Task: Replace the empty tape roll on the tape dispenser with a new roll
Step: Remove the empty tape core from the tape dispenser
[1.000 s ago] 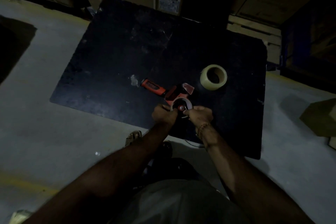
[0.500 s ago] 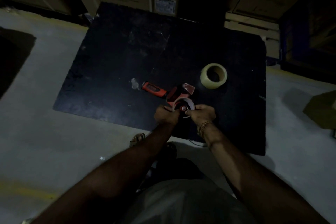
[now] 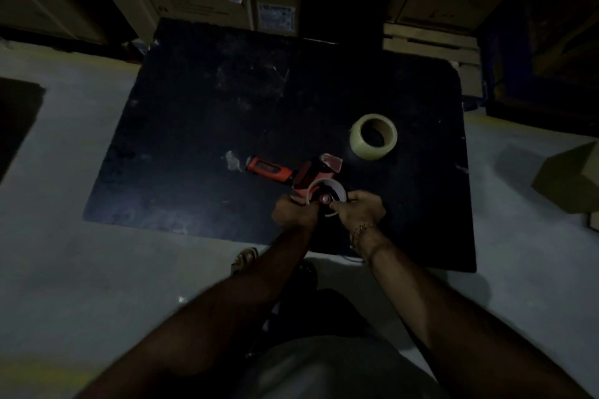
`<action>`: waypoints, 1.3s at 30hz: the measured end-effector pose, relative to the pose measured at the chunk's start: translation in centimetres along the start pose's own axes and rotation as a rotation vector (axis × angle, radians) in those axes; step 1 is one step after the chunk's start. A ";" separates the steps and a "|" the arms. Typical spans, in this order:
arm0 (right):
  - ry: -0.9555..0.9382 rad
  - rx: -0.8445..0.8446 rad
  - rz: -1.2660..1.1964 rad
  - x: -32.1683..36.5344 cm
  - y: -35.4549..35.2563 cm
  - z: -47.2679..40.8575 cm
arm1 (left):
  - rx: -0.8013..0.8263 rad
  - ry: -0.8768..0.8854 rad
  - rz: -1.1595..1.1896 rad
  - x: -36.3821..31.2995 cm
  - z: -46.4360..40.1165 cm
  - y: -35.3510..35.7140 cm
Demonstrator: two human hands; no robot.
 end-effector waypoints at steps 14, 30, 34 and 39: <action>-0.026 -0.053 -0.107 -0.4 -0.8 1.2 | 0.020 0.014 0.025 -0.6 0.9 -0.6; -0.113 -0.011 -0.024 1.5 -1.6 2.0 | 0.021 0.152 -0.100 -1.6 1.8 -2.0; -0.201 -0.035 0.063 3.3 -2.2 2.8 | -0.017 0.210 -0.028 -2.9 2.3 -3.0; -0.230 0.025 0.048 7.0 -1.5 4.0 | -0.032 0.290 0.086 -5.0 2.1 -5.9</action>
Point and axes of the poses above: each hand's wrist, its own z-axis away from the middle knuckle, its own y-axis out of the palm, x = y × z, the point moved 7 cm from there along -z, towards the middle knuckle, and after that the axes turned 9 degrees about -z, right-handed, at the moved point
